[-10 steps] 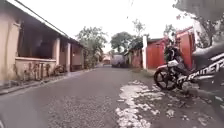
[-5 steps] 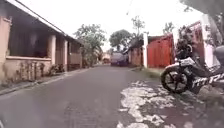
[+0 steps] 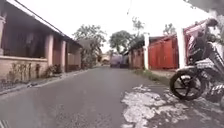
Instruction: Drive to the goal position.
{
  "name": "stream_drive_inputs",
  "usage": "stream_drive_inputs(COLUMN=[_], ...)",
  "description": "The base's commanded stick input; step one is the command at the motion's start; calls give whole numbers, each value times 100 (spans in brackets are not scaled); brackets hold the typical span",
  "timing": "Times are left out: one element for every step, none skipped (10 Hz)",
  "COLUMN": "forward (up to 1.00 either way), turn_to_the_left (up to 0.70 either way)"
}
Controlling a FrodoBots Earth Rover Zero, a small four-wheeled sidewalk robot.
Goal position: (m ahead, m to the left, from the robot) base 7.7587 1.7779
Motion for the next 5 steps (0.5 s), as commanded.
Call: stream_drive_inputs(forward=[70,70,70,70,70], turn_to_the_left=[0,0,0,0,0])
